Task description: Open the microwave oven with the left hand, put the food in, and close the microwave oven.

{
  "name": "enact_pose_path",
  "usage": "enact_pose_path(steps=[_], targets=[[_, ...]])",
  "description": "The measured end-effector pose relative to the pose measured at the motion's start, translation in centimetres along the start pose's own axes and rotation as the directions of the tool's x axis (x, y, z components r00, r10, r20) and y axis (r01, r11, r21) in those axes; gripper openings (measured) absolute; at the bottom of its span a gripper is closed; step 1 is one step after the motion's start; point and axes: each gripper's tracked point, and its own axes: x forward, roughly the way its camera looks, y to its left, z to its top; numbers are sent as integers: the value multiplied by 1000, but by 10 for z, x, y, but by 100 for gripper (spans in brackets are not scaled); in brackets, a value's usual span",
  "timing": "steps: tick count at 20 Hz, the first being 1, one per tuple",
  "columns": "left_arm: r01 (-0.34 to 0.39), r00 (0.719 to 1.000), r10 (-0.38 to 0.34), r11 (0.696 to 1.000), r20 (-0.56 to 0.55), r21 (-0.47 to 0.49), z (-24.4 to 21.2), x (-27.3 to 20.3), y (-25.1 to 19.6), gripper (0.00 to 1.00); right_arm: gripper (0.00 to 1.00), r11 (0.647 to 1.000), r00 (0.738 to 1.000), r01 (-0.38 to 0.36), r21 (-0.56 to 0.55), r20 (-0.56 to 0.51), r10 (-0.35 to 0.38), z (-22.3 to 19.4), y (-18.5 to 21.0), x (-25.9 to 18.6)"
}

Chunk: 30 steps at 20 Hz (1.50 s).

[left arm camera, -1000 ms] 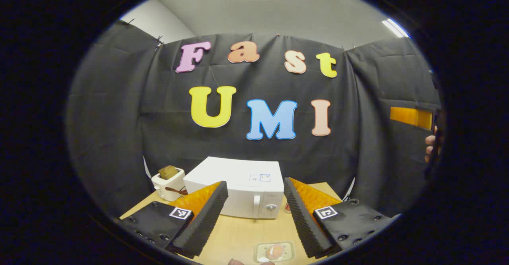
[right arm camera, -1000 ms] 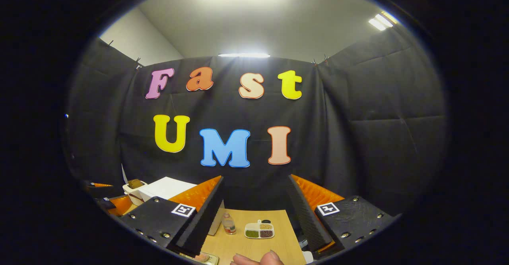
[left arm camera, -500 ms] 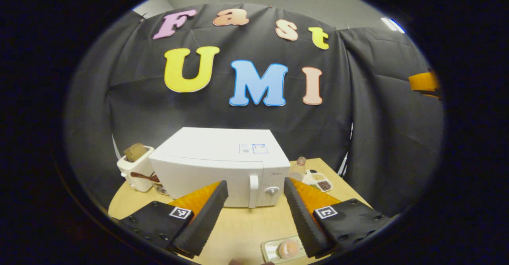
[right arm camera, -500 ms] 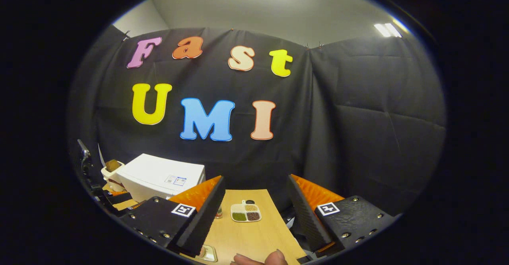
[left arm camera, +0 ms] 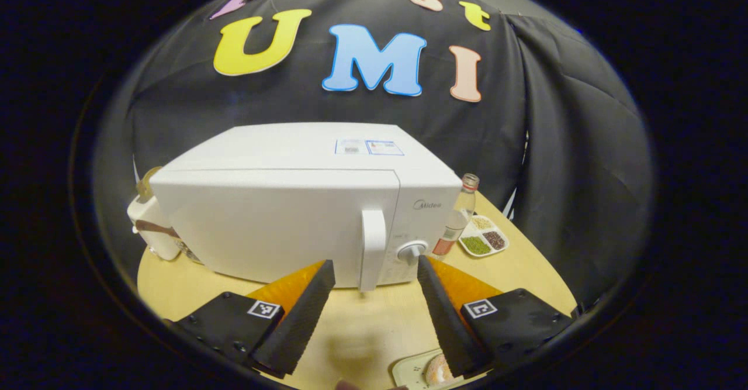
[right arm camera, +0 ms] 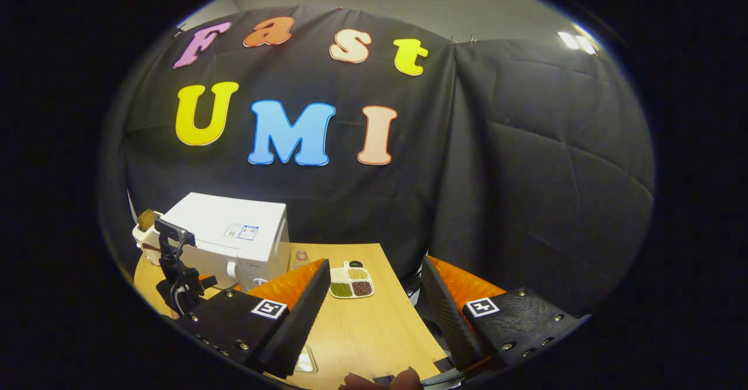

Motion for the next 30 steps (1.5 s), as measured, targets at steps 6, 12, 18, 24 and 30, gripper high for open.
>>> enact_pose_path(steps=[6,12,18,24,30], targets=[[1,998,-1,1000,-60,8,-17,47,8,96,95,1000,999,12,16,-33,-11,-4,6,7],[65,991,-69,997,-111,-36,-33,66,6,46,95,1000,999,-16,22,-43,17,-10,19,3],[46,999,-45,977,-10,208,-36,71,10,23,95,992,990,-104,75,-83,110,-35,54,-6],[81,997,-78,974,-24,211,-38,68,10,20,96,963,958,-202,175,-169,232,-77,88,-27],[62,998,-57,976,-32,209,-38,68,10,18,96,956,955,-229,182,-149,257,-82,69,-34]])
